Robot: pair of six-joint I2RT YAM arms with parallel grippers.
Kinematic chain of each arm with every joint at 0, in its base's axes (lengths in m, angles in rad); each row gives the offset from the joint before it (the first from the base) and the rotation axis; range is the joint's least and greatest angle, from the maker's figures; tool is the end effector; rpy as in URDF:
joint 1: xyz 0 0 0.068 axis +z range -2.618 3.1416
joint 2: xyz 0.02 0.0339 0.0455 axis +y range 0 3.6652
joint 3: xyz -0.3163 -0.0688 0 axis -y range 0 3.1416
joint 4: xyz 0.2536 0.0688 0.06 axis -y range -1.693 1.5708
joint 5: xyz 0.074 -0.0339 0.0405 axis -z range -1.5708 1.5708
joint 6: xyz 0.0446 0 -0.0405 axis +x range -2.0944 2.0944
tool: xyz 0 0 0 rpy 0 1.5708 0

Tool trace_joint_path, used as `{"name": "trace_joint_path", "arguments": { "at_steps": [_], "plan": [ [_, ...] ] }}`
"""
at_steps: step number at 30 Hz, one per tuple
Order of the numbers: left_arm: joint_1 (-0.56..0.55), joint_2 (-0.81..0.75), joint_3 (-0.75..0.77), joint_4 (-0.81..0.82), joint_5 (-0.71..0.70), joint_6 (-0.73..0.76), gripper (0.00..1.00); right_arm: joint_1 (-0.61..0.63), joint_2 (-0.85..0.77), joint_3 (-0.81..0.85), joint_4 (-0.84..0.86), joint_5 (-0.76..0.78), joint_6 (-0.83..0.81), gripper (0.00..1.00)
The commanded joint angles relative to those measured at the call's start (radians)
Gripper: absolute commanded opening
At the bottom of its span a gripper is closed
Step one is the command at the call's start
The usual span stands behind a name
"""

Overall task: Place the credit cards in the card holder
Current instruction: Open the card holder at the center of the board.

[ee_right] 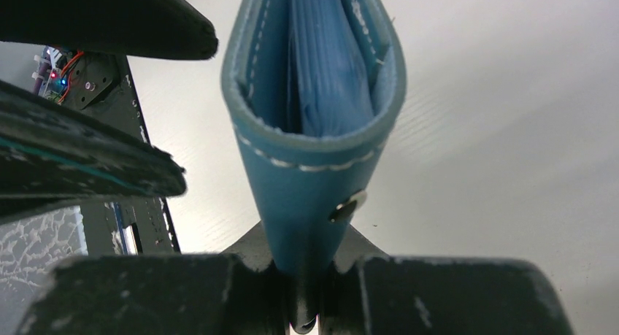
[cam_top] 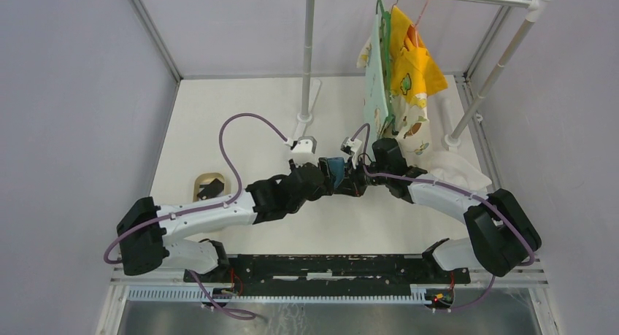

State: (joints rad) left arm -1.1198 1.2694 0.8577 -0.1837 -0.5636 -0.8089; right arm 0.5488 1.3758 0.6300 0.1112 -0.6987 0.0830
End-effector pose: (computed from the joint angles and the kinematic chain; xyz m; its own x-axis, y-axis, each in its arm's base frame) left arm 0.1413 -0.2371 0.3064 -0.5797 -0.2062 -0.7883 0.2152 0.8943 -0.3922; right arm 0.2178 0.1668 0.2317 -0.5738 -0.2765 -0.7709 -0.7965 0.4073 0.4468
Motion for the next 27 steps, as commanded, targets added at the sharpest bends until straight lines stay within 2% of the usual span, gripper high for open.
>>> {"name": "trace_joint_path", "arguments": {
  "at_steps": [1, 11, 16, 21, 23, 27],
  "plan": [
    [-0.007, 0.051, 0.081, 0.015, -0.015, -0.042, 0.63, -0.001, 0.004, 0.023, 0.039, -0.016, 0.011, 0.0],
    [-0.006, 0.168, 0.134, -0.001, -0.035, -0.053, 0.63, -0.002, 0.011, 0.021, 0.055, -0.081, 0.03, 0.0],
    [-0.008, 0.208, 0.145, -0.038, -0.075, -0.061, 0.55, -0.001, -0.005, 0.014, 0.083, -0.134, 0.05, 0.0],
    [-0.006, 0.221, 0.138, -0.049, -0.112, -0.071, 0.53, -0.002, -0.015, 0.007, 0.103, -0.172, 0.063, 0.0],
    [-0.005, 0.223, 0.139, -0.05, -0.119, -0.066, 0.49, -0.001, -0.017, 0.007, 0.103, -0.178, 0.061, 0.0],
    [-0.002, 0.218, 0.142, -0.076, -0.144, -0.064, 0.36, -0.001, -0.018, 0.007, 0.103, -0.185, 0.061, 0.0]
  ]
}}
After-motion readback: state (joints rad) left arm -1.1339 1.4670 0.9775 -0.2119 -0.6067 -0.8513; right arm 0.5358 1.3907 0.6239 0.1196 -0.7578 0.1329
